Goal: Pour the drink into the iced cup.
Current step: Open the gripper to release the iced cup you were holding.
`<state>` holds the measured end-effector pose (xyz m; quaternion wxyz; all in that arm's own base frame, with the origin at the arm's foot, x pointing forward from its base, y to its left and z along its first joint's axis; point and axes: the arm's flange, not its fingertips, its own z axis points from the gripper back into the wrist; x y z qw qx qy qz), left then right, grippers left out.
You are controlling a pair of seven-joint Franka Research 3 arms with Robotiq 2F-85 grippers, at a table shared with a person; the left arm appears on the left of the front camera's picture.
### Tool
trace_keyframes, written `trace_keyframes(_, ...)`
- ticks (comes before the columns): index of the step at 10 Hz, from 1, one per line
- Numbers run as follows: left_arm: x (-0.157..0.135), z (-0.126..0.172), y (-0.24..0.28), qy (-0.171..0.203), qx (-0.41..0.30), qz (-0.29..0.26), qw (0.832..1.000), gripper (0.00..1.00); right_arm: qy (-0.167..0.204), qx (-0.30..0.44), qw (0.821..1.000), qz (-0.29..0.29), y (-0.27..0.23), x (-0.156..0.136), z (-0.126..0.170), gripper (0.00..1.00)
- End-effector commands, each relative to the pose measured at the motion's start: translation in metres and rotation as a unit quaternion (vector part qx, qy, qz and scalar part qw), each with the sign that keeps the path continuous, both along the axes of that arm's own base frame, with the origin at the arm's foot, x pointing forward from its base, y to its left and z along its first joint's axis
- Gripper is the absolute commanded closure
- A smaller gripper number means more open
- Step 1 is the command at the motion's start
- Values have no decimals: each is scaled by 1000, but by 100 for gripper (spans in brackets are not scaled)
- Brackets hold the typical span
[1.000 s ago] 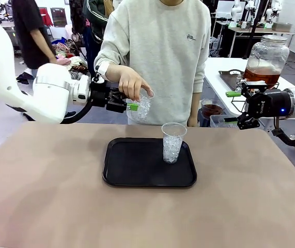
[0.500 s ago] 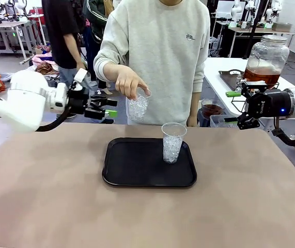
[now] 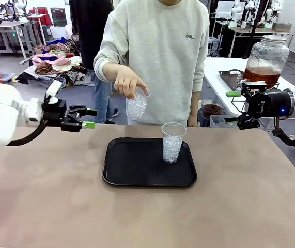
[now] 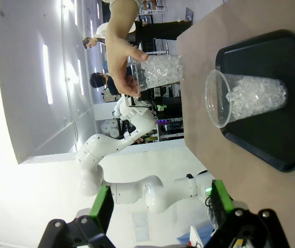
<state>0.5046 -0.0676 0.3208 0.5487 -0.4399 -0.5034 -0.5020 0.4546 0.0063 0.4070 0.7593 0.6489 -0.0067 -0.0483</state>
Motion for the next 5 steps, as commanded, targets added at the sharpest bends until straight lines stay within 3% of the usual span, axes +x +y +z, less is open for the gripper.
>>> trace_keyframes(1,-14,-5,15,-14,2,-11,1000,0,-2,1,1000,1,1,0,2,0)
trace_keyframes(4,-13,-8,20,-22,11,-24,999,0,-2,1,1000,1,1,0,2,0)
trace_keyframes(5,-11,-11,21,-4,7,-8,1000,0,-2,1,1000,1,1,0,2,0)
